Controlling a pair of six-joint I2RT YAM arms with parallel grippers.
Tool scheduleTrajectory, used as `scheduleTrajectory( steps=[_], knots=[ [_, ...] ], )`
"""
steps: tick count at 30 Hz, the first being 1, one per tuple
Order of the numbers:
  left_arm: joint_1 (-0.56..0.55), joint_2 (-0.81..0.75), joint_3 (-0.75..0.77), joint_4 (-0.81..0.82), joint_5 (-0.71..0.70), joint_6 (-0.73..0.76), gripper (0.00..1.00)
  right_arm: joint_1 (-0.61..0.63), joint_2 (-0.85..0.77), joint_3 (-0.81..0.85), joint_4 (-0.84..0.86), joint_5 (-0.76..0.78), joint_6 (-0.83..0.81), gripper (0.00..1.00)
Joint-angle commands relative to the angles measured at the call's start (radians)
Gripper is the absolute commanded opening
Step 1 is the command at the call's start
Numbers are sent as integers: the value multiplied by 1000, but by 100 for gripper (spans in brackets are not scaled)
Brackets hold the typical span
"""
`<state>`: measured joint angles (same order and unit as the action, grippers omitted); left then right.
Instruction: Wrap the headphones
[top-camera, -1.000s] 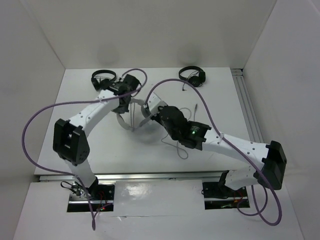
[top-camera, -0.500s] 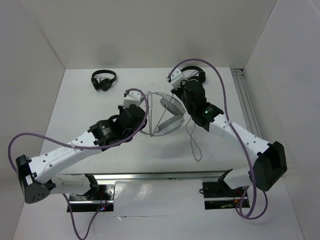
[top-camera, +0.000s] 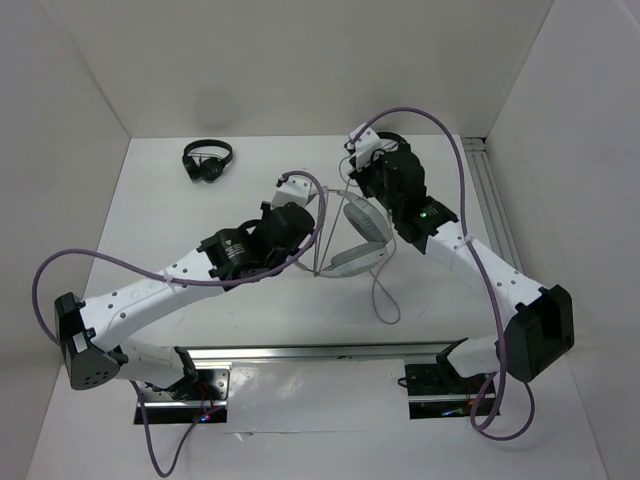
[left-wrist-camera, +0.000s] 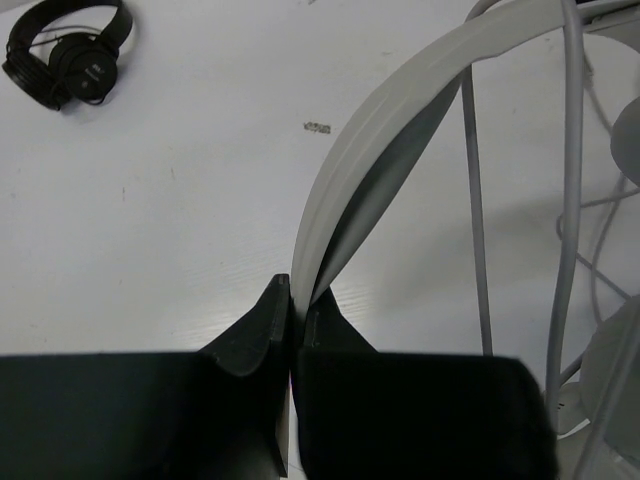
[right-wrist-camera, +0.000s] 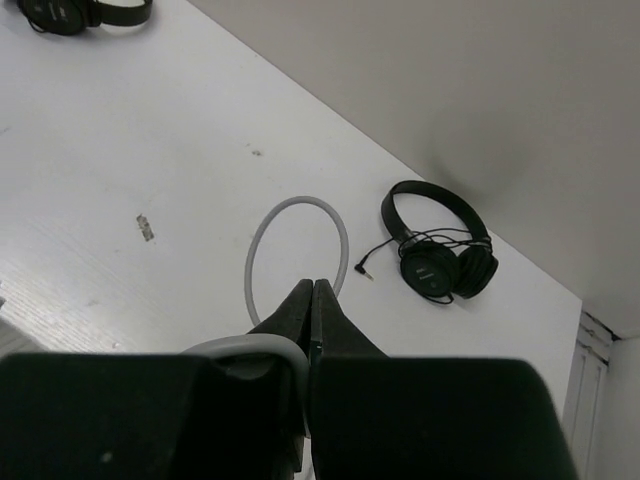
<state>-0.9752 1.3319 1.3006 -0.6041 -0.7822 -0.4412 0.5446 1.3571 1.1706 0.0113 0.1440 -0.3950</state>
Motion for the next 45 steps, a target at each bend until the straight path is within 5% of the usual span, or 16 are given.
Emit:
scheduleTrajectory(
  steps=[1,4,13,16,21,24,28,31,39,42,45],
  knots=[
    [-85,-17,46,-284,202,180,0,-141,-36,61,260,22,108,4],
    [-109,-66,72,-284,311,208,0,-219,-13,70,237,-307,214,1],
    [-109,-230,130,-260,675,332,0,-300,138,196,190,-793,356,0],
    [-109,-257,179,-260,625,316,0,-310,169,245,190,-923,393,0],
    [-109,-177,381,-417,271,190,0,-310,169,132,388,-964,548,0],
    [-109,-94,536,-502,183,139,0,-310,207,94,569,-1052,652,0],
    [-109,-54,690,-501,250,119,0,-256,324,75,892,-1150,911,0],
    [-109,-10,845,-530,278,75,0,-175,391,64,1082,-1086,1062,4],
    [-109,12,864,-486,164,-45,0,-45,707,159,1512,-1051,1372,21],
    [-77,49,922,-513,120,-79,0,-9,812,181,1586,-1041,1410,21],
    [24,49,933,-502,141,-100,0,-9,847,112,1599,-1032,1400,8]
  ],
)
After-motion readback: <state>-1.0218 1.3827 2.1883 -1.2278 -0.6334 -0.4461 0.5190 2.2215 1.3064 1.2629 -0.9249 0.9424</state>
